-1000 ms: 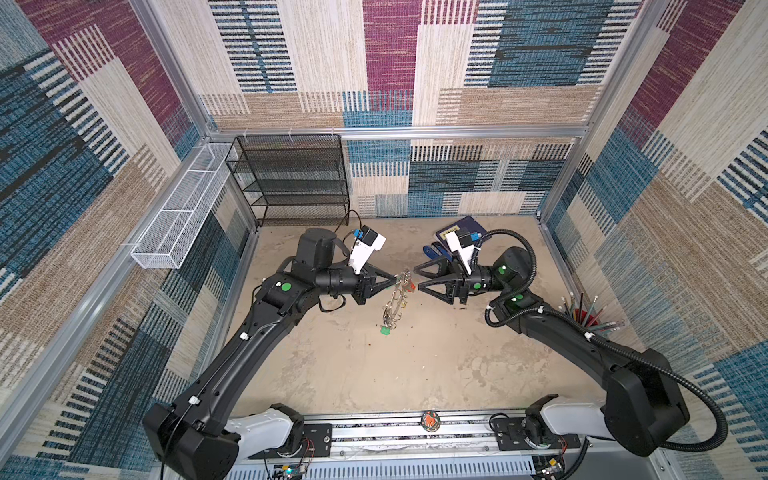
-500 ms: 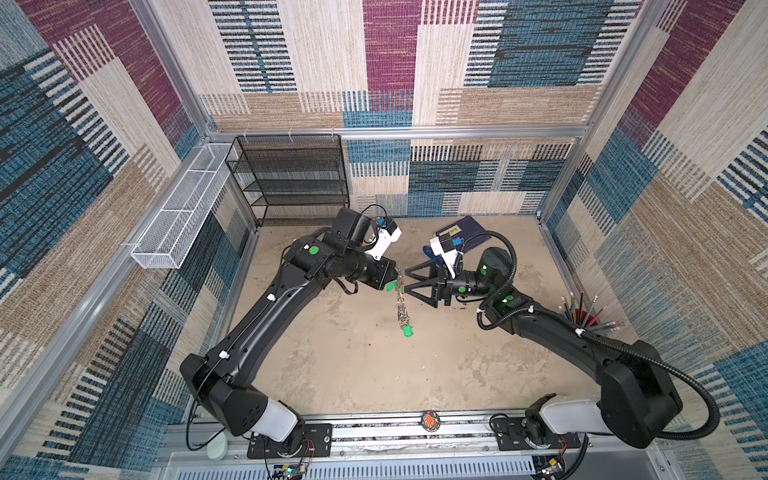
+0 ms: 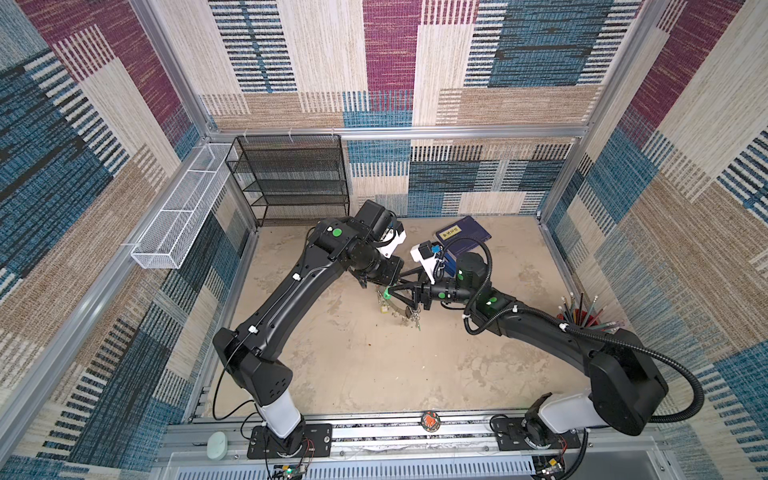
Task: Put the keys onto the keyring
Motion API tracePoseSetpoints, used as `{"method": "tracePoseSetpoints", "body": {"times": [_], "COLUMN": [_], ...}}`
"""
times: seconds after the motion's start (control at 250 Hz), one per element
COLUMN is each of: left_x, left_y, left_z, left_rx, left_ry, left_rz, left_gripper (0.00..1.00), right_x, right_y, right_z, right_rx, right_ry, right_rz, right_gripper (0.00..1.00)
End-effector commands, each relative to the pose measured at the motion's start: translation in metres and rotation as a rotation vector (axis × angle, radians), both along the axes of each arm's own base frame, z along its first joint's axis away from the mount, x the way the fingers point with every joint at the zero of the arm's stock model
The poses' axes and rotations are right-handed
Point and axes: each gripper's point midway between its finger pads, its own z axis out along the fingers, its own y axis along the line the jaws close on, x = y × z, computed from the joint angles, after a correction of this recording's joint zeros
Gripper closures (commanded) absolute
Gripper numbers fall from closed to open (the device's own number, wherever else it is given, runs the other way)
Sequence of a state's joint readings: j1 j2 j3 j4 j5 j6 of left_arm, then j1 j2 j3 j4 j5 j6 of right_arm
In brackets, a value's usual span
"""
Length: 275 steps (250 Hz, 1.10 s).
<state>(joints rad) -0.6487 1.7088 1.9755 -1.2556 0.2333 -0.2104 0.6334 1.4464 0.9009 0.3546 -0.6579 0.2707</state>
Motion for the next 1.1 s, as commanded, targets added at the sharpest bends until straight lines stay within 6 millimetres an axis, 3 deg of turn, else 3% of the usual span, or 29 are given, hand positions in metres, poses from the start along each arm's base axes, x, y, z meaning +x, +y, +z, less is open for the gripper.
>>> {"method": "tracePoseSetpoints", "body": {"times": [0.0, 0.32, 0.488, 0.536, 0.596, 0.7, 0.788, 0.936, 1.096], "left_x": [-0.004, -0.016, -0.023, -0.026, -0.029, -0.033, -0.033, -0.027, -0.012], "left_y": [0.003, 0.008, 0.014, 0.014, 0.014, 0.018, 0.018, 0.013, 0.016], "left_z": [0.001, 0.001, -0.001, -0.003, -0.007, -0.015, -0.02, -0.024, -0.03], "left_rx": [0.012, 0.029, 0.058, 0.059, 0.063, 0.095, 0.101, 0.083, 0.064], "left_ry": [0.016, 0.036, 0.057, 0.07, 0.089, 0.114, 0.125, 0.125, 0.131], "left_rz": [0.015, -0.017, -0.039, -0.046, -0.06, -0.069, -0.07, -0.06, -0.011], "left_gripper": [1.0, 1.0, 1.0, 1.0, 1.0, 1.0, 1.0, 1.0, 1.0], "right_x": [0.014, 0.028, 0.037, 0.039, 0.042, 0.049, 0.053, 0.055, 0.044], "right_y": [-0.004, -0.013, -0.021, -0.023, -0.024, -0.028, -0.03, -0.034, -0.043], "right_z": [-0.008, -0.014, -0.015, -0.016, -0.017, -0.02, -0.024, -0.027, -0.027], "right_rx": [-0.031, -0.044, -0.027, -0.021, -0.024, -0.035, -0.049, -0.07, -0.083], "right_ry": [-0.013, 0.013, 0.038, 0.049, 0.058, 0.069, 0.077, 0.076, 0.082], "right_rz": [-0.078, -0.146, -0.182, -0.188, -0.203, -0.237, -0.266, -0.292, -0.292], "right_gripper": [0.44, 0.67, 0.69, 0.66, 0.55, 0.52, 0.43, 0.33, 0.23]}}
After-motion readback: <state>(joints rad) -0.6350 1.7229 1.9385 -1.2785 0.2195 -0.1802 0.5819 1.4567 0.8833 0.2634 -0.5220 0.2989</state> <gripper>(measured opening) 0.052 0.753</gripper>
